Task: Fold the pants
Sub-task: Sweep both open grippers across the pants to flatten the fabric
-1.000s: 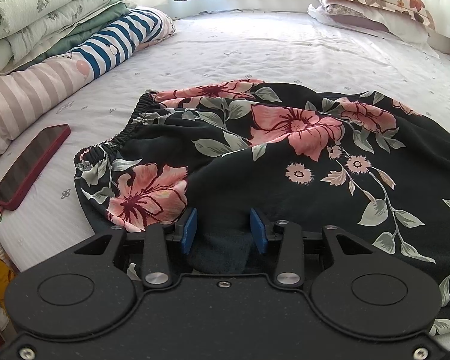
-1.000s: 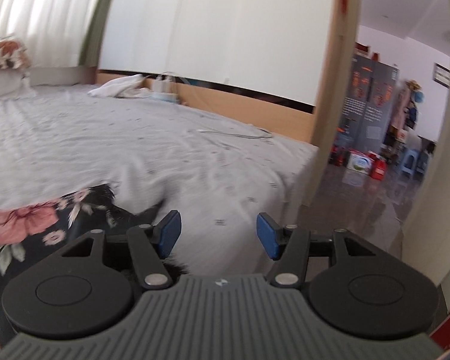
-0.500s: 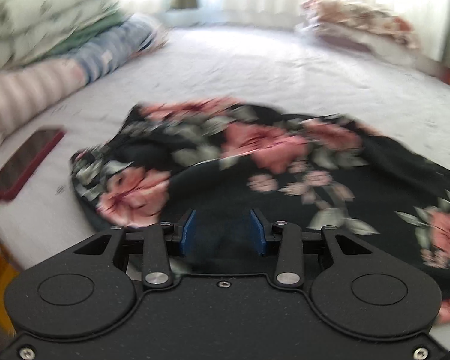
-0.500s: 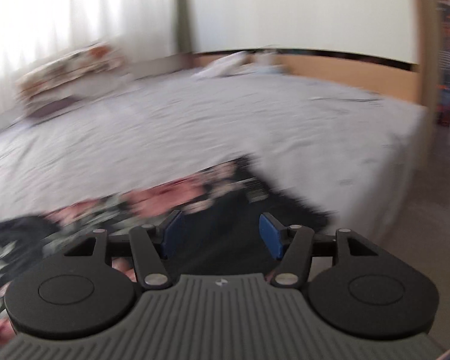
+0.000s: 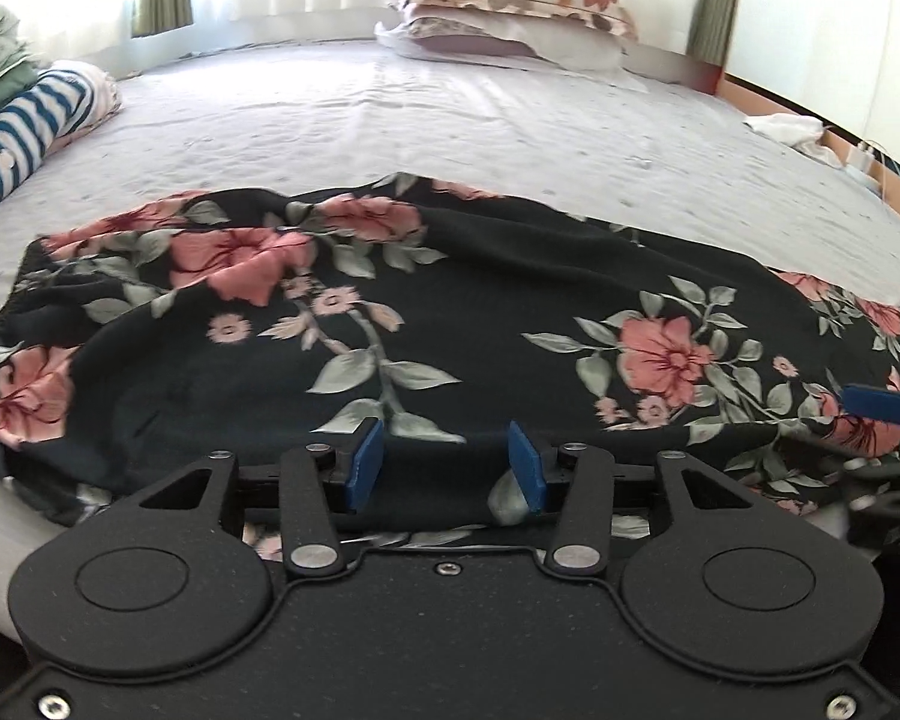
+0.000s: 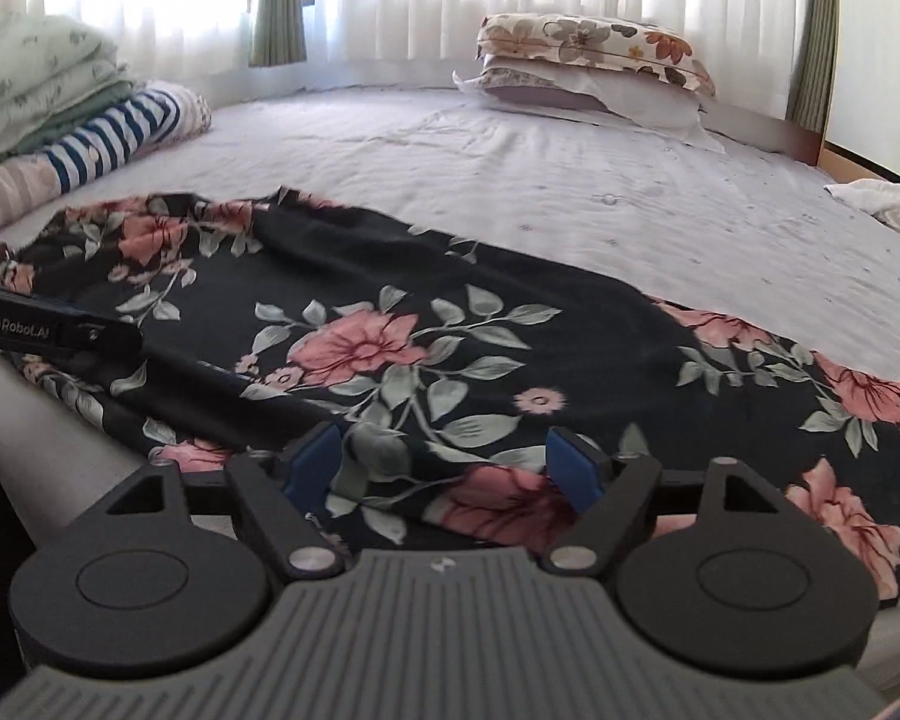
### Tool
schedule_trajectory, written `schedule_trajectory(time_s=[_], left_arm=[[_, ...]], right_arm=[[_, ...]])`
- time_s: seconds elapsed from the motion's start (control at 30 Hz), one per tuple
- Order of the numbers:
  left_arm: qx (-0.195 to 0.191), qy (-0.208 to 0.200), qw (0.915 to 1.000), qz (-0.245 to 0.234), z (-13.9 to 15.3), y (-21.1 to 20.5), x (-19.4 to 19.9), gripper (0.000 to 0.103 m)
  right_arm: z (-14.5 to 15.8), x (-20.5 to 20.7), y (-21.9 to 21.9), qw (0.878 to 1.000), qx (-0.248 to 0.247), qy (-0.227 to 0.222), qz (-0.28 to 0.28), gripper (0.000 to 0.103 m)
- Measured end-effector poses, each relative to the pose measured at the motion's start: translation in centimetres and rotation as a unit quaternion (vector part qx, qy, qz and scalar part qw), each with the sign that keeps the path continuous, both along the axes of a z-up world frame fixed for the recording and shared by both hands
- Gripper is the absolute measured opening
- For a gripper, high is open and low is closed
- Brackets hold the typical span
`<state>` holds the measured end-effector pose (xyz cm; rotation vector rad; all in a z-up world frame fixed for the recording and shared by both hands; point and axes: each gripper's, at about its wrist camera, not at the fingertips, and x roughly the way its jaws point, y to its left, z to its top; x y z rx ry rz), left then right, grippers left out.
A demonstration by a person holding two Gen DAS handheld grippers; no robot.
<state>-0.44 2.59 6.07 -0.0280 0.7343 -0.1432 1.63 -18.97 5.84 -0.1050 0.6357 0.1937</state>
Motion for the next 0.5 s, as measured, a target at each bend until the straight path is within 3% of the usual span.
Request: schedule_trajectory(time_s=[0.1, 0.2, 0.27, 0.37, 0.5], left_arm=[[0.029, -0.008, 0.9995, -0.005, -0.4, -1.5, 0.3, 0.045], [0.039, 0.001, 0.9991, -0.018, -0.9, -2.2, 0.6, 0.045], [0.025, 0.006, 0.9995, -0.018, -0.8, -2.1, 0.2, 0.046], [0.014, 0.003, 0.9993, -0.033, -0.5, -2.3, -0.4, 0.051], [0.044, -0.002, 0.9981, -0.043, -0.9, -3.7, -0.3, 0.052]], right_arm=[[-0.2, 0.6, 0.8, 1.000, -0.007, -0.002, -0.025, 0.087], [-1.1, 1.1, 1.8, 0.995, -0.090, 0.010, -0.032, 0.088], [-1.2, 0.4, 1.9, 0.993, -0.114, 0.009, -0.017, 0.089], [-0.7, 0.1, 0.8, 0.995, -0.086, 0.045, -0.006, 0.089], [-0.3, 0.5, -1.4, 0.994, -0.015, 0.104, -0.012, 0.091]])
